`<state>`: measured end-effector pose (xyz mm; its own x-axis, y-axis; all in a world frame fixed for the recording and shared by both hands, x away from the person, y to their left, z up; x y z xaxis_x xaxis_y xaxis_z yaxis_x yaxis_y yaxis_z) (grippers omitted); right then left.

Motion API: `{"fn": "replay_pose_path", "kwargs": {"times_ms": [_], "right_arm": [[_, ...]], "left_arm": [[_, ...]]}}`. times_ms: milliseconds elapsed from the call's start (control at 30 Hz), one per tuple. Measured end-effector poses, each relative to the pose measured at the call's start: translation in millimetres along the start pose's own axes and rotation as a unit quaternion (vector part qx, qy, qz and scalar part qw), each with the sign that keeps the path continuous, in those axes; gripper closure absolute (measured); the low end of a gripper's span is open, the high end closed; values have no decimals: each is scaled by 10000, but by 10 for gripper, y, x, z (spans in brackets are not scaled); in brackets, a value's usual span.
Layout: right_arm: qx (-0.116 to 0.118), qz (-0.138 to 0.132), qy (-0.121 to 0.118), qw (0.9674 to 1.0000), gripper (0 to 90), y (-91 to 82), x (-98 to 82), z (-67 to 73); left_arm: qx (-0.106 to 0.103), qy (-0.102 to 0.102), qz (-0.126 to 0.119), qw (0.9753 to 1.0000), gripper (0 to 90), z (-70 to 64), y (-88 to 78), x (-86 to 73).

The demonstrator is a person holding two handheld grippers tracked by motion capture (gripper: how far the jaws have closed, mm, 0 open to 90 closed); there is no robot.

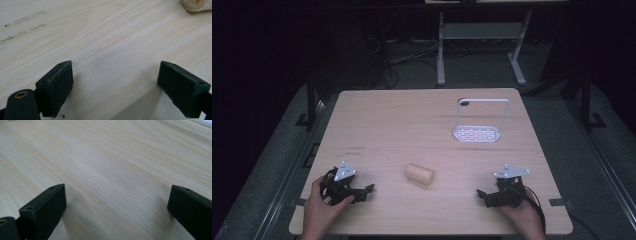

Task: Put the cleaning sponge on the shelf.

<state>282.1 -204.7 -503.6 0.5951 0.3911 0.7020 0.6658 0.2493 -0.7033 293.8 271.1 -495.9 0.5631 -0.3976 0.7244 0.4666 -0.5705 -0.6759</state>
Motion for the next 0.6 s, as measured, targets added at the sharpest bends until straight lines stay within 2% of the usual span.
{"fn": "replay_pose_path", "kwargs": {"times_ms": [233, 600], "right_arm": [[4, -5, -8, 10000, 17, 0, 0, -1], [156, -38, -120, 9998, 19, -17, 35, 10]], "left_arm": [[-4, 3, 2, 10000, 126, 0, 0, 0], [-11, -2, 10, 10000, 126, 1, -2, 0]]}}
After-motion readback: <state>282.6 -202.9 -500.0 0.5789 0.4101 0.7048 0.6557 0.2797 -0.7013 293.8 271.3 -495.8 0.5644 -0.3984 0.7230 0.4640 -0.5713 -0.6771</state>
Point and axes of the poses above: each handheld gripper's, and its own axes: y roughly forward along the jaws, x roughly out of its top, z roughly to its left, the point moved 3 cm from there along y, roughly forward along the jaws, and after that the axes turned 12 degrees about -x, right-handed, at the moved point
